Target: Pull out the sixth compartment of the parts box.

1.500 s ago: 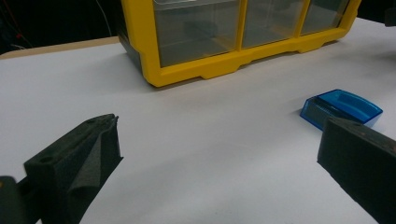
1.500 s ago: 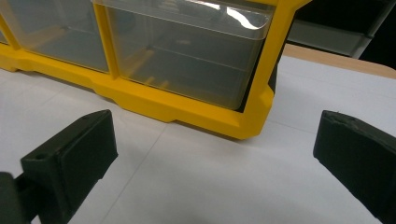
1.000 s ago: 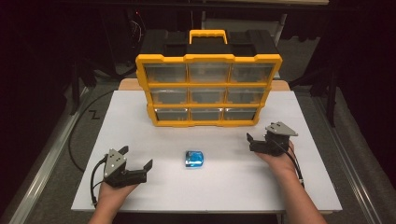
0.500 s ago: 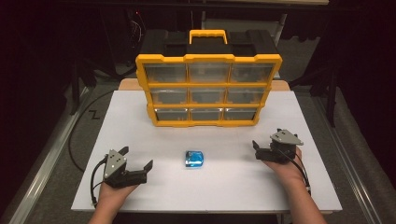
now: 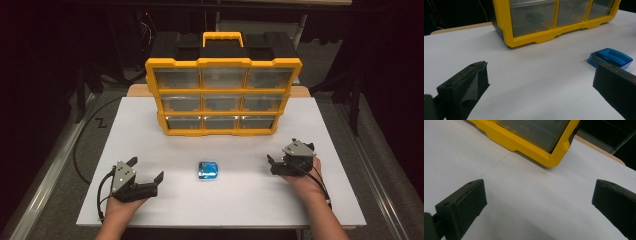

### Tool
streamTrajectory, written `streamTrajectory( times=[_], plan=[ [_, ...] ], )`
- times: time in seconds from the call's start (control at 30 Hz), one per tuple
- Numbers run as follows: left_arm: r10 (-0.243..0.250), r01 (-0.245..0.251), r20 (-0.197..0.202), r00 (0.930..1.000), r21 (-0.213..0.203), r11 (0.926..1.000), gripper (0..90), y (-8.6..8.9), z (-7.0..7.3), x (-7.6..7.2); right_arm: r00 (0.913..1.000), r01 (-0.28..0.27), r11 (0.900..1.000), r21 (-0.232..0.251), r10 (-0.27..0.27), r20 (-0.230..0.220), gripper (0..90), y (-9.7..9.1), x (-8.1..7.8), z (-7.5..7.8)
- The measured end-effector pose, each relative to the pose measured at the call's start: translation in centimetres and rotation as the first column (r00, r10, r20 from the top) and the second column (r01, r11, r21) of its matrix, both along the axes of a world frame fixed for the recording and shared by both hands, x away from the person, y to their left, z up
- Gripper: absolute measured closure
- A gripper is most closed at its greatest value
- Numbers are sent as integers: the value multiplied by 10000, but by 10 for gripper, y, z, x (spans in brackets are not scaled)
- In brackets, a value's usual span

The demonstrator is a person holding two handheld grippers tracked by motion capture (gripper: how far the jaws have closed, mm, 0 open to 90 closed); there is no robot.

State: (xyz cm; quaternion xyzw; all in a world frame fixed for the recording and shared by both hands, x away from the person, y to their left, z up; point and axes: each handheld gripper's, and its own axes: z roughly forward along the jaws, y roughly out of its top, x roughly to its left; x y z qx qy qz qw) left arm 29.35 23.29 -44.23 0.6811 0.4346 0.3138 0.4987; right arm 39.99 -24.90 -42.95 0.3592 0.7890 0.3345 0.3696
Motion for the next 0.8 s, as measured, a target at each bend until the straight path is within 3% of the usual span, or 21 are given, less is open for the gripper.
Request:
streamTrajectory(
  times=[0.1,0.23,0.27,0.5,0.67,0.8],
  plan=[
    [108,-107,80,9999,-122,9999,8,1,-1,0,9998,-173,9980,-606,175,28,8,4,-1,-2],
    [105,-104,82,9999,-172,9998,8,1,-2,1,9997,-176,9952,-961,192,164,8,7,-2,-3],
    [65,-62,139,9999,-211,9998,7,1,-3,1,9990,-247,9912,-1301,294,339,8,9,-4,-3],
    [-63,63,50,10000,-6,10000,3,-1,-3,1,9971,-367,9834,-1775,479,592,8,15,-8,-1],
    [-74,74,88,9999,11,10000,3,-1,-2,0,9917,-537,9641,-2600,820,992,8,20,-10,1],
    [0,1,188,9998,-55,10000,3,0,-1,-1,9899,-573,9575,-2826,912,1085,8,22,-12,2]
  ],
)
